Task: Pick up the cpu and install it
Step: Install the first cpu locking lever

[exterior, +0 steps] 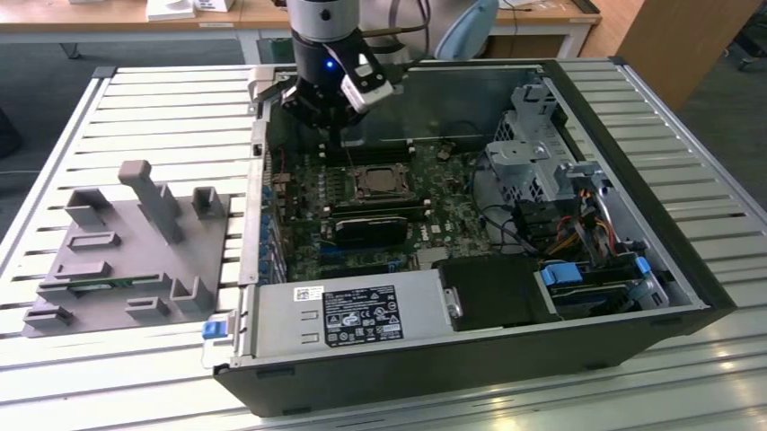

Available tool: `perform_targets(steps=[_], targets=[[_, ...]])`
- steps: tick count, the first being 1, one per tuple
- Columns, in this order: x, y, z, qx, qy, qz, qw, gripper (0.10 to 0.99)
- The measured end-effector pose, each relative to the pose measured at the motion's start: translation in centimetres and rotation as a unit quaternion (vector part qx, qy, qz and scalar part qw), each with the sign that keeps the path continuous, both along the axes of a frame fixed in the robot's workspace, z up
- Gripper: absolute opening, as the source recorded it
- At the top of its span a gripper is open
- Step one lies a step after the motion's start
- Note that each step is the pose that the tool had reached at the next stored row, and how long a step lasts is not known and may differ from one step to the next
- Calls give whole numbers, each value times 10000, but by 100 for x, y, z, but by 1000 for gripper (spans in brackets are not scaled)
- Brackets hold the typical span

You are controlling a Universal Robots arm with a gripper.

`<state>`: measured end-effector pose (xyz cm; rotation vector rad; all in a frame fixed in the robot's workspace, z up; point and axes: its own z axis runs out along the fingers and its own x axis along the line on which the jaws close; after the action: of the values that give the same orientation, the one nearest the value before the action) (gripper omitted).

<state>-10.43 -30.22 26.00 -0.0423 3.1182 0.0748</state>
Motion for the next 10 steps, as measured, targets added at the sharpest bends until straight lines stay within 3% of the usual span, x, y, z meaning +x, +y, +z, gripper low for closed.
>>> perform_targets(steps=[10], targets=[[13,82,-32,0,0,0,10000,106]])
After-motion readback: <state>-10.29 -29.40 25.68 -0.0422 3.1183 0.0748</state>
